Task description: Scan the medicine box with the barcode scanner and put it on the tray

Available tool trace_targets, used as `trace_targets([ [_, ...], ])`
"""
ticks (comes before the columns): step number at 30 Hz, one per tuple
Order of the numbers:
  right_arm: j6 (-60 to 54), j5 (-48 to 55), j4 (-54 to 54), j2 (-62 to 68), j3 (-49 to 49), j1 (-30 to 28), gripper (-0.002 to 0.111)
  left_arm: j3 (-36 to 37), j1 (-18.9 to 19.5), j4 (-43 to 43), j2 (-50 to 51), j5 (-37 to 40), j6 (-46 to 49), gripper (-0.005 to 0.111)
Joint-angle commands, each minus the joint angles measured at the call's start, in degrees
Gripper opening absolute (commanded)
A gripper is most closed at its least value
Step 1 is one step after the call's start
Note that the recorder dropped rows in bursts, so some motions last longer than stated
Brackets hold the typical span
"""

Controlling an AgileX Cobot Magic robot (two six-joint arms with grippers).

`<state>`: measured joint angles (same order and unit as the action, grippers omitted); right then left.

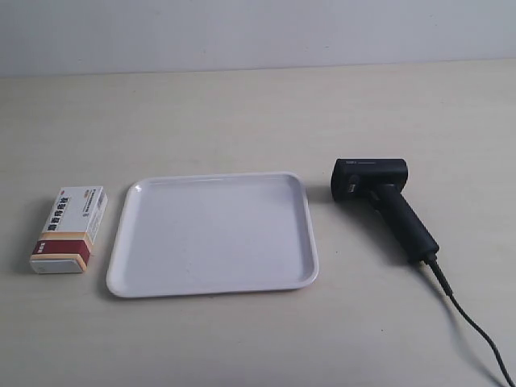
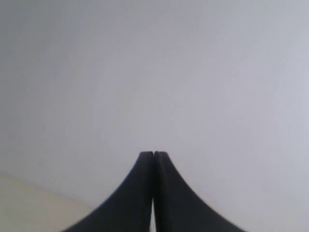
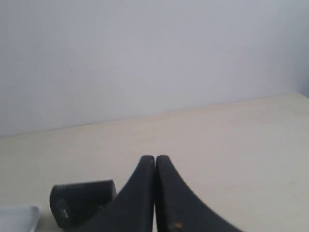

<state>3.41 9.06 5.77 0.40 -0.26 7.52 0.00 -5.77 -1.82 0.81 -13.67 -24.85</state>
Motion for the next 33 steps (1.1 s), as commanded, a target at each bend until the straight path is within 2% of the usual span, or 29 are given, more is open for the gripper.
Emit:
trace_targets([
  [1,6.1,-6.7,2.8,-0.4,0.3,-0.3,0.001,-3.4,0.3,-0.9,3.1,-3.5,11.0,0.000],
  [5,15.6,-8.3,7.7,-0.4,0.3,-0.3,0.001,-6.0,1.7,-7.7,14.2,-3.2,20.7,0.000],
  [13,15.8,-9.8,7.3,-0.4,0.3,-0.2,0.001,-8.5,2.3,-7.4,45.5,-8.0,26.1,0.002],
  [14,15.8,-9.8,7.3,-0.4,0.3,-0.2,0.001,-9.3,2.3,-6.6,49.6,-8.0,26.1,0.006],
  [16,15.8,-9.8,7.3,-0.4,0.3,-0.2,0.001,-10.7,2.3,-3.6,56.7,-8.0,24.9,0.021],
  [18,15.8,-9.8,7.3,-0.4,0.3,-0.2,0.001,-12.2,2.3,2.1,64.2,-8.7,20.7,0.042],
  [20,15.8,-9.8,7.3,-0.4,0.3,-0.2,0.001,-13.8,1.5,9.7,71.0,-10.1,14.5,0.070],
  [23,14.9,-9.1,7.0,-0.4,0.3,-0.2,0.001,-16.1,-0.6,22.9,79.0,-12.8,10.3,0.105],
  [26,12.1,-8.0,7.0,-0.4,0.3,-0.2,0.001,-18.1,-1.2,27.1,85.2,-16.2,7.6,0.104],
  [33,12.0,-7.7,7.0,-0.4,0.3,-0.2,0.001,-21.1,-1.0,25.2,93.7,-17.3,7.7,0.104],
])
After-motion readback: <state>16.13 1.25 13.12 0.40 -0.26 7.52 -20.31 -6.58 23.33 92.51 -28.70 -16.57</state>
